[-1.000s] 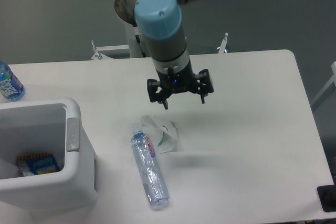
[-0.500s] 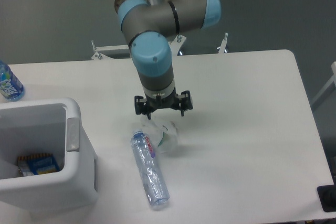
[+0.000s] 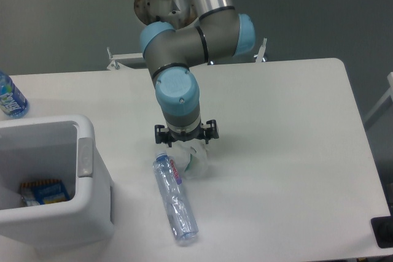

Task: Place the trash in the trash can
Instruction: 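Lower the open gripper down onto the crumpled clear plastic wrapper, then close the gripper on the wrapper and lift it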

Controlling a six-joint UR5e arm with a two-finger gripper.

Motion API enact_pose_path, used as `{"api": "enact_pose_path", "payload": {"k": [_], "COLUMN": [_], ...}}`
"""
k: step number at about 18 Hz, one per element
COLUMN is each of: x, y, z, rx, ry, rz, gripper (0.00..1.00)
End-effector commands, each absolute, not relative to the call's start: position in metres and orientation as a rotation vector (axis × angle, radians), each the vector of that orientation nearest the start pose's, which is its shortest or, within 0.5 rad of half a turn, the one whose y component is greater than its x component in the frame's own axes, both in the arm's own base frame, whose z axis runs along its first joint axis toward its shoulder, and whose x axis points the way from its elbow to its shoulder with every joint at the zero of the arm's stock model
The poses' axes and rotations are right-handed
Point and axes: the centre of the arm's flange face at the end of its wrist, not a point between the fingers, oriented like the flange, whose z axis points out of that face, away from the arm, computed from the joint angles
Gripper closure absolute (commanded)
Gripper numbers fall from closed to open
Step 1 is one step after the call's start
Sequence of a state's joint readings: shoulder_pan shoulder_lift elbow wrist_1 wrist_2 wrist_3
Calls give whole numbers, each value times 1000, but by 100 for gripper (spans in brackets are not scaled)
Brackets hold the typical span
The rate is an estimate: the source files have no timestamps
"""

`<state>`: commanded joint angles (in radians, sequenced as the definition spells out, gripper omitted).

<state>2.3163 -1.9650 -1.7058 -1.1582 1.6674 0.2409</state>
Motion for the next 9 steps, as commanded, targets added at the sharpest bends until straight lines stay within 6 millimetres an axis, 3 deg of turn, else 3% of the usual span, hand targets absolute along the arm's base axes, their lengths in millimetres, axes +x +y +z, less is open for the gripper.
{"api": "enact_pose_path", "payload": {"k": [2,3,9], "x": [-309,-309,-314], "y": [517,517,522], "z": [247,247,247], "rx": [-3183,-3182,-3152], "ry": [-827,-832,-918], "rz": [48,51,73], "gripper": [1,8,70]}}
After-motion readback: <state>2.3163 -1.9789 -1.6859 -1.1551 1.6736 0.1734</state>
